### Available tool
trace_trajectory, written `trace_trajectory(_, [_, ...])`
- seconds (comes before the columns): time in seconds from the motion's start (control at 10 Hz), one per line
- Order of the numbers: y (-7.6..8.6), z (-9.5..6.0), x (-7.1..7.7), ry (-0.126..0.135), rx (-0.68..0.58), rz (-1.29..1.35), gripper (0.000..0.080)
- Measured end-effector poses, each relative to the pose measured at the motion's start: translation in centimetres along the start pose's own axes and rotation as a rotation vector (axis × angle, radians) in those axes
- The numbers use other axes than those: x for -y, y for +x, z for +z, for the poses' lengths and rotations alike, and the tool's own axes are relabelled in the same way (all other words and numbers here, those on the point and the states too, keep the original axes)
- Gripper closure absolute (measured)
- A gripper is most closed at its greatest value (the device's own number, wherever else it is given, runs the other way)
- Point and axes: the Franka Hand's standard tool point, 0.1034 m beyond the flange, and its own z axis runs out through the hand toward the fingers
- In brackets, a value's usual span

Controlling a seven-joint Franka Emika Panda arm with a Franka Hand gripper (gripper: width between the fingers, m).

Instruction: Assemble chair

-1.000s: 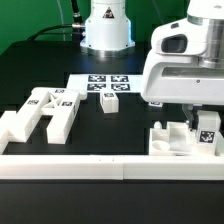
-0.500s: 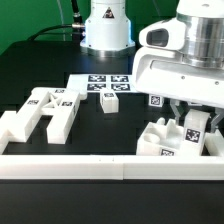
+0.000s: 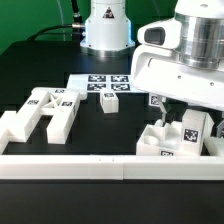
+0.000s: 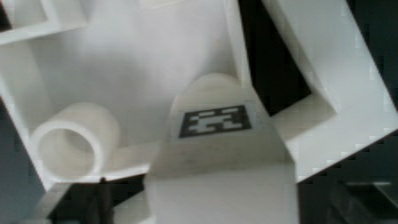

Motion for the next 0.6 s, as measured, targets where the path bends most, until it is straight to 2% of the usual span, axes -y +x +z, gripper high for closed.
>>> trace_trajectory(0.2, [-0.7,-1.5,-0.4,0.008,0.002,-0.1,0.0155])
trace_trajectory(0.3, [-1.1,-2.2,-1.5,0.011,0.008,-0.101,0.0151])
trace_trajectory(0.4, [-1.7,-2.1,-2.9,0.008,0.016,-0.06,0.0151])
trace_trajectory(0.6, [-1.7,-1.9,-2.9,0.002,0.02,-0.058,0.0151])
